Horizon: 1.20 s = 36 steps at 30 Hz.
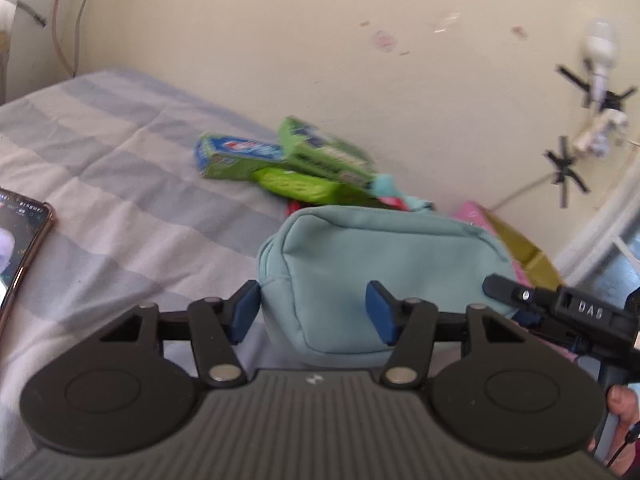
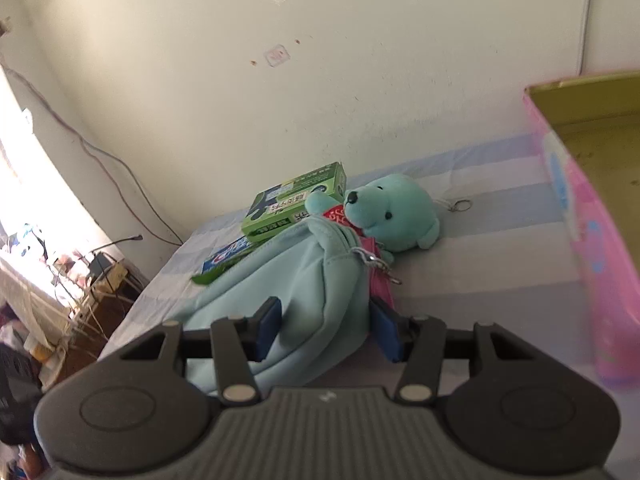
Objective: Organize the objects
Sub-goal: 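Carry the light blue pouch with the left gripper into the pink tin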
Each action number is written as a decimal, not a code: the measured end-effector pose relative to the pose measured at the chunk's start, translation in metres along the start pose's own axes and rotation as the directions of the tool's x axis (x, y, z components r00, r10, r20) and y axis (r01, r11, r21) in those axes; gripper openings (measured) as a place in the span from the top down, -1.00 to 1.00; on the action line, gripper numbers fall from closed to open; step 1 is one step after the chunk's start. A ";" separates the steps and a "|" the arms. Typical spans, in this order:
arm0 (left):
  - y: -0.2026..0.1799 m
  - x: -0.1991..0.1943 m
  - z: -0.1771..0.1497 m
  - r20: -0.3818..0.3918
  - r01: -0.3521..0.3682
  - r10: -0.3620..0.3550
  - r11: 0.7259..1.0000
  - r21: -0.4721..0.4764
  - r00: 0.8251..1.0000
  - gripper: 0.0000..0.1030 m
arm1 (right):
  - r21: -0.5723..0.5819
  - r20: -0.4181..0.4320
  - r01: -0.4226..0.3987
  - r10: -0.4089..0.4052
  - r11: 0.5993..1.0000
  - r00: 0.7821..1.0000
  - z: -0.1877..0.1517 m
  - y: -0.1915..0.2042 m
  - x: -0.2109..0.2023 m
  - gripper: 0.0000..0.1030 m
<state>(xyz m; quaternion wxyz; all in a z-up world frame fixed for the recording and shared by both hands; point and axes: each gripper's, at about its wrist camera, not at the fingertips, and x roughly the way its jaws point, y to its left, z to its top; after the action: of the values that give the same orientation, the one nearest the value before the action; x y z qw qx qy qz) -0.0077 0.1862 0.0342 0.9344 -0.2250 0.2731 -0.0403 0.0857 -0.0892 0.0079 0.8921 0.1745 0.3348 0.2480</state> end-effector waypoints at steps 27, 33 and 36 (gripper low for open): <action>-0.194 0.040 -0.035 -0.076 0.223 -0.211 0.885 0.409 0.975 -0.23 | 0.150 0.262 0.202 -0.236 0.968 0.936 -0.067 -0.095 -0.192 0.02; -0.254 0.096 -0.018 -0.052 0.243 -0.246 0.864 0.441 0.968 -0.24 | 0.106 0.409 0.307 -0.323 0.946 0.853 -0.018 -0.117 -0.199 -0.02; -0.278 0.126 -0.019 -0.073 0.252 -0.245 0.858 0.448 0.967 -0.25 | 0.112 0.437 0.363 -0.373 0.925 0.818 -0.001 -0.142 -0.196 -0.02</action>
<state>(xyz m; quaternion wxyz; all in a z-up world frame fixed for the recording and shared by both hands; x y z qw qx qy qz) 0.1028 -0.0956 0.0811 0.9461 -0.0338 0.2311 -0.2245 0.0032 -0.3147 0.0396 0.9740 0.1695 0.1490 0.0199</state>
